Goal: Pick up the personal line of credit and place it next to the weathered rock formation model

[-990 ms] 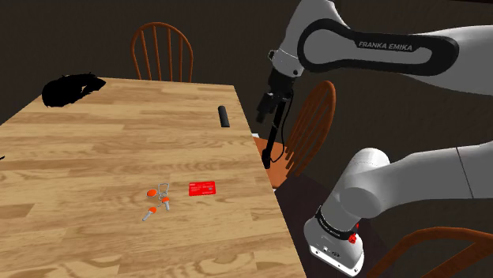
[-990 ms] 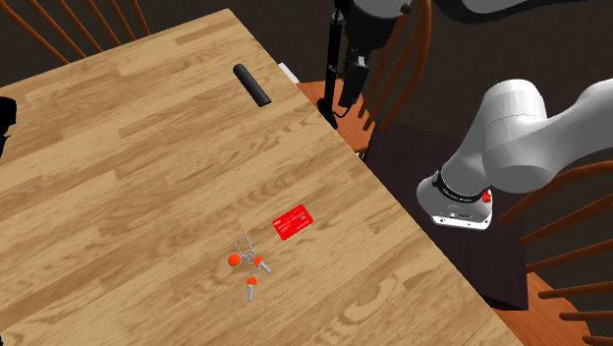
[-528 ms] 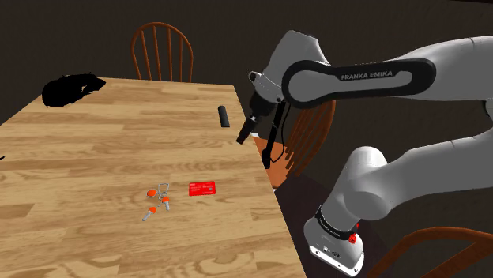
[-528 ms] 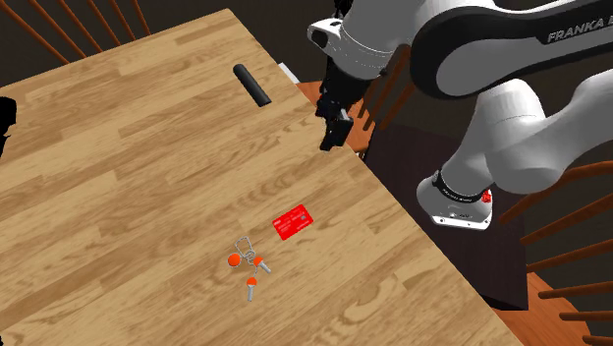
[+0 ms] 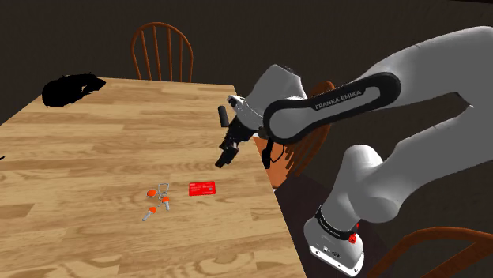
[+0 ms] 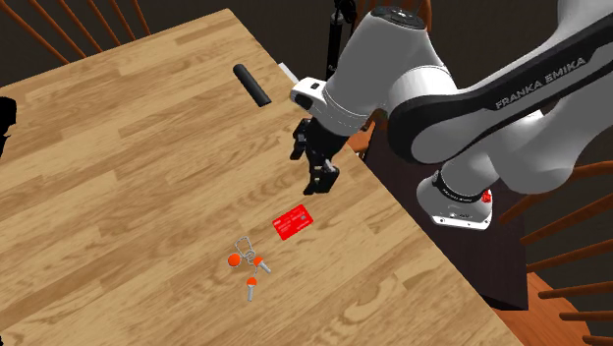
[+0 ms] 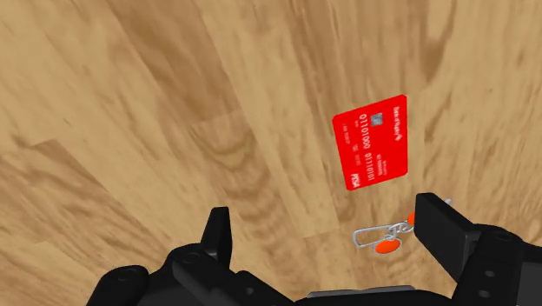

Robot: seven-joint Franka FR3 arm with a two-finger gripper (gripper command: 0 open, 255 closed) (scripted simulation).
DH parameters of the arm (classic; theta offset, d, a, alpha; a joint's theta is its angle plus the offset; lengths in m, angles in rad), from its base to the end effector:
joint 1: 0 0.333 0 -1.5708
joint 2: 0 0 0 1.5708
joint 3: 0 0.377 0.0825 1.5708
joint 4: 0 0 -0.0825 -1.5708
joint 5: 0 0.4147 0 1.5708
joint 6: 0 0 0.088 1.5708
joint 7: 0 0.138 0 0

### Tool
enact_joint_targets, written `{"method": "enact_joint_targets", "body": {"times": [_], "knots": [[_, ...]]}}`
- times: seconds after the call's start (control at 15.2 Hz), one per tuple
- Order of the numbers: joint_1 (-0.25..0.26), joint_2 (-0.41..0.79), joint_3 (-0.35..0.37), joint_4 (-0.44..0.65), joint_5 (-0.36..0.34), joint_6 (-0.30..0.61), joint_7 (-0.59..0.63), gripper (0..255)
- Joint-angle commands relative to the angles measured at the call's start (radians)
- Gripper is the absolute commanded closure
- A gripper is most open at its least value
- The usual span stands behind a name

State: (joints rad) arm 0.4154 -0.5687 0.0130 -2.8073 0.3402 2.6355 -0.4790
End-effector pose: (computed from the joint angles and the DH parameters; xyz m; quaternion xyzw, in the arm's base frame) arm 0.3447 0.1535 0.4094 -0.9254 -0.3074 -0.1975 0.1011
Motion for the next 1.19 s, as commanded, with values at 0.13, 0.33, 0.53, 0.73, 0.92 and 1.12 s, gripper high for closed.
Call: {"method": "enact_joint_targets", "body": {"times": [0.13,0.33,0.53,0.73,0.92,1.12], "knots": [[0.173,0.127,-0.051,-0.014,0.122,0.216,-0.152,0],[0.391,0.238,-0.168,0.006,0.281,0.368,-0.336,0],[0.551,0.308,-0.281,0.038,0.409,0.434,-0.46,0],[0.689,0.37,-0.391,0.079,0.553,0.467,-0.584,0],[0.821,0.427,-0.496,0.129,0.731,0.48,-0.738,0],[0.817,0.427,-0.492,0.129,0.733,0.479,-0.74,0]]}}
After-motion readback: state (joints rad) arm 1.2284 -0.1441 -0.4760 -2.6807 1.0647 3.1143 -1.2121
